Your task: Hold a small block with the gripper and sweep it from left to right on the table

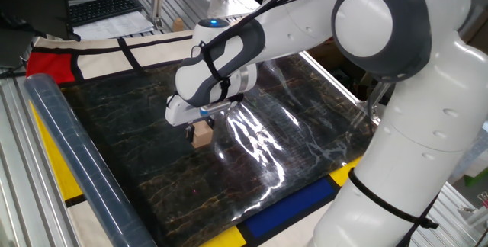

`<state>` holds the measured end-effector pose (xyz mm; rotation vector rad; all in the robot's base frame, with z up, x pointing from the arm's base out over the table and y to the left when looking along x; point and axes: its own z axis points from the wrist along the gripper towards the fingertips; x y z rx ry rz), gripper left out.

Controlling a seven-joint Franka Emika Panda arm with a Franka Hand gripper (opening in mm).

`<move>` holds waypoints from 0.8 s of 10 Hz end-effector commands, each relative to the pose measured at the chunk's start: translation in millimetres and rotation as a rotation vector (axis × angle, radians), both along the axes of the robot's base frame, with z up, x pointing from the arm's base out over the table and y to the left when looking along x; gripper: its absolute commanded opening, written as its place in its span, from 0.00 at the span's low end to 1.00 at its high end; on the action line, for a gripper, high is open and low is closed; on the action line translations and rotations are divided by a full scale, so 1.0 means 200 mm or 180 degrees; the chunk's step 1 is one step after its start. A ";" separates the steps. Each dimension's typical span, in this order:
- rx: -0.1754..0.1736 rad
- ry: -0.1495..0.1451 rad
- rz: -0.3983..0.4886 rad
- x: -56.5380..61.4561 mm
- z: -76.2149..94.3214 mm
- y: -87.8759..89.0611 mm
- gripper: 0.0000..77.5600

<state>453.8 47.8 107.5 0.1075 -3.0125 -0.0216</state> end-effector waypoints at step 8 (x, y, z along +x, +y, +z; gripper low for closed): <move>0.0114 -0.0077 -0.0026 0.02 -0.11 0.06 0.01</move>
